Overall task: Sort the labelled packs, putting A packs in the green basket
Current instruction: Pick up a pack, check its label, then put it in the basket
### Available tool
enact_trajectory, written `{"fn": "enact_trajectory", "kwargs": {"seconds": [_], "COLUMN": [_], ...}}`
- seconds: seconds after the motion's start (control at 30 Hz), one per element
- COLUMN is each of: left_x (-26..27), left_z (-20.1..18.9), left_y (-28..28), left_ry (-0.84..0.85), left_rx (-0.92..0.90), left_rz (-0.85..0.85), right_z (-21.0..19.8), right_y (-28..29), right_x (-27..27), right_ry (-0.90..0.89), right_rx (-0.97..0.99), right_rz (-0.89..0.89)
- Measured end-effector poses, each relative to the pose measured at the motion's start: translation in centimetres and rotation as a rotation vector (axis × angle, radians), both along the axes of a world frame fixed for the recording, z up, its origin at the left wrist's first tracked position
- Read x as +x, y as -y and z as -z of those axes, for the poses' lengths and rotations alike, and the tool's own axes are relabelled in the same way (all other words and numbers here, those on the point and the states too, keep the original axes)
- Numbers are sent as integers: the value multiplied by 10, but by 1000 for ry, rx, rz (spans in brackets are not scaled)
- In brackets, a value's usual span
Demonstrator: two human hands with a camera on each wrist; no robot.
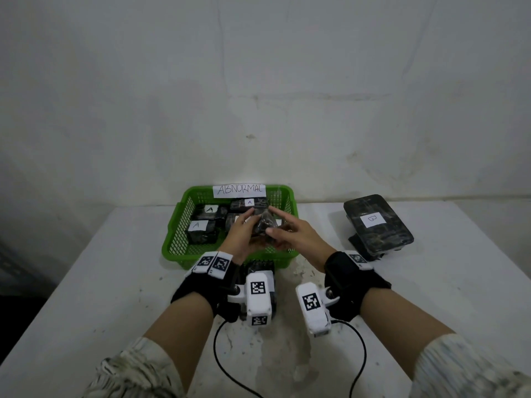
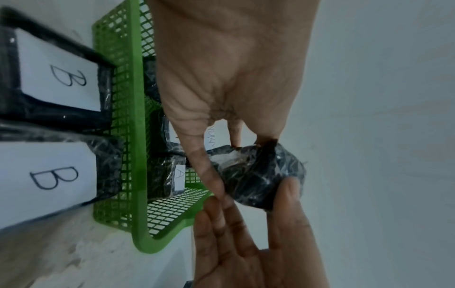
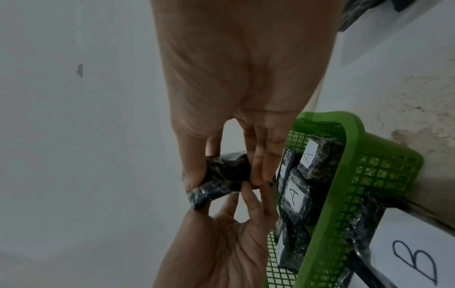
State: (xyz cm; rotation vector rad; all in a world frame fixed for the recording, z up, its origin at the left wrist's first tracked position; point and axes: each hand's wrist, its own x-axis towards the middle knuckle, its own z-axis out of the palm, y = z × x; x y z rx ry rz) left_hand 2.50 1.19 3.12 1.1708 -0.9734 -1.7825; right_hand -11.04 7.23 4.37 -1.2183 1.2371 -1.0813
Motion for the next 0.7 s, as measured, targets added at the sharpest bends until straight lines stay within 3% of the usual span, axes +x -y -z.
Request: {"fn": "enact_trajectory", "kwargs": {"seconds": [0.2,0.33,0.47,0.57,0.7], "left_x": [1,2,1,0,1], "left_z": [-2,-7,-7,-2,-4], "left_y": [-2,-4,-6,-7,-8], "left_ry": [-79,-99,-95,-27,-187], "left_rx": [84,70,-37,-161,-134], "left_rz": [61,48,54,40,67], "right_z": [1,0,3,7,21], "right_y": [4,6,6,4,10], "right_x": [4,2,-2,-5,-9], "right_ry": [3,8,-98,-56,-128], "right_rx": [-40,-23,-30,43,63], "right_rz": [75,27,-2,-68,81]}}
